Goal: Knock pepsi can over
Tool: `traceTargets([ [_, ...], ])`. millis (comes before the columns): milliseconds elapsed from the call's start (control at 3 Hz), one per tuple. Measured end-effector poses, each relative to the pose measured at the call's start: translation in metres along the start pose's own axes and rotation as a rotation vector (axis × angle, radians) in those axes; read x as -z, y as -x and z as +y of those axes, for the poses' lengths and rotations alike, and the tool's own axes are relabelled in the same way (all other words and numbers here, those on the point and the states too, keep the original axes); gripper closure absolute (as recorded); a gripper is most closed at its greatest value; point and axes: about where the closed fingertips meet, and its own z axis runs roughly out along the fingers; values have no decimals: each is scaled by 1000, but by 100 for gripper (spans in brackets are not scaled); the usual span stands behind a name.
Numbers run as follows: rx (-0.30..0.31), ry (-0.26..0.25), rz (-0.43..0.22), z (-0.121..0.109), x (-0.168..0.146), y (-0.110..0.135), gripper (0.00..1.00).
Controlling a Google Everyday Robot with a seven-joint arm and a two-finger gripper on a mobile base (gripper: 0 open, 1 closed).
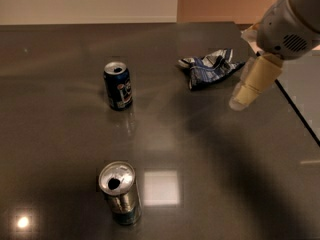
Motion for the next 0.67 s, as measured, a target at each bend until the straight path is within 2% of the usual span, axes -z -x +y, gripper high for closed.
traceTargets([
  [333, 29, 1, -99, -6, -25, 42, 0],
  [667, 59, 23, -183, -15, -55, 94, 0],
])
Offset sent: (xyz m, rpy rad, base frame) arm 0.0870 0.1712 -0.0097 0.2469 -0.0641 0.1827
